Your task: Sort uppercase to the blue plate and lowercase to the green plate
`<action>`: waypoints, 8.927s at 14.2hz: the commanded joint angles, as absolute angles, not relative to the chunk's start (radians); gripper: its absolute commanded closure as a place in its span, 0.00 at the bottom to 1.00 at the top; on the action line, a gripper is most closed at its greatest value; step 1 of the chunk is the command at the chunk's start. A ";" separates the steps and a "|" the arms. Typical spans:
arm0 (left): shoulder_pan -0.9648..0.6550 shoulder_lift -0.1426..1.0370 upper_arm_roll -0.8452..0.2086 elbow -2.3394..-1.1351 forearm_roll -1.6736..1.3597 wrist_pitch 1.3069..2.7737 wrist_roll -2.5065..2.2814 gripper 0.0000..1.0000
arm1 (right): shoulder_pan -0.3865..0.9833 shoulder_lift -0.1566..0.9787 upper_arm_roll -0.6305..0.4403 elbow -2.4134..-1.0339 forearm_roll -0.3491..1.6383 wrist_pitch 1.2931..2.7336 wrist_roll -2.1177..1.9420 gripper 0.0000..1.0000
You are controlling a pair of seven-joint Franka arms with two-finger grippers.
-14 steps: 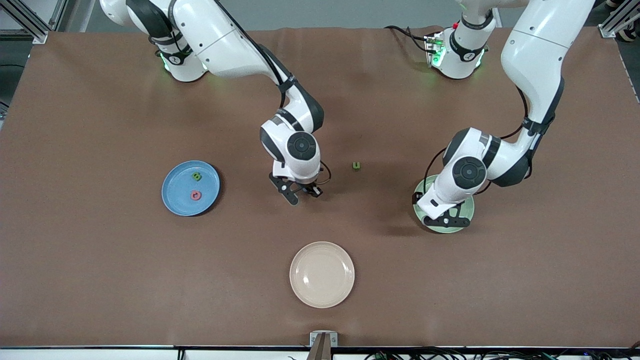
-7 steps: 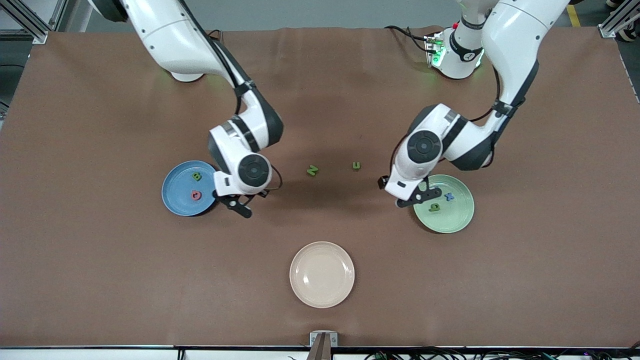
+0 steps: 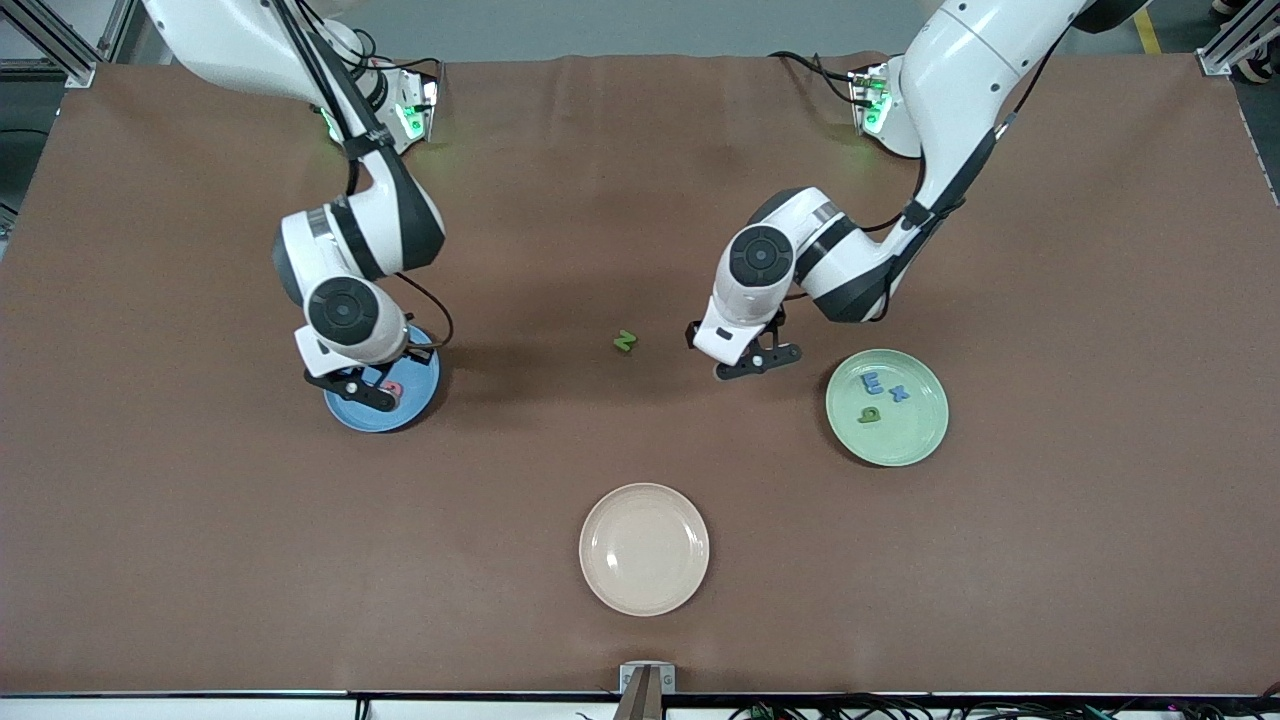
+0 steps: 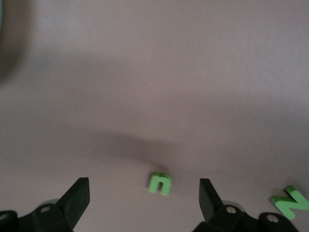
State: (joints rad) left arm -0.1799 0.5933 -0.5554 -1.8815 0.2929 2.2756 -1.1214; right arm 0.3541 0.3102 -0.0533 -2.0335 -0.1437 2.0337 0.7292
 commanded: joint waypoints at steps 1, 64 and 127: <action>-0.195 0.624 -0.555 -1.873 0.310 2.293 -1.144 0.05 | 0.270 0.255 -0.032 -2.146 -0.172 2.130 0.660 0.92; 0.353 0.742 -0.618 -1.727 0.563 2.184 -0.508 0.69 | 0.870 0.693 -0.015 -1.750 -0.106 2.447 1.625 0.62; -0.035 -0.075 0.086 -1.585 -0.012 1.465 0.040 0.00 | -0.017 0.110 -0.018 -1.428 -0.028 1.413 -0.081 0.00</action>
State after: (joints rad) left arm -0.0284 -0.0544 0.0890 -1.5621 -0.0245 1.4468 0.0373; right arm -0.0020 0.1112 -0.0322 -1.4355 -0.0454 1.4611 -0.0649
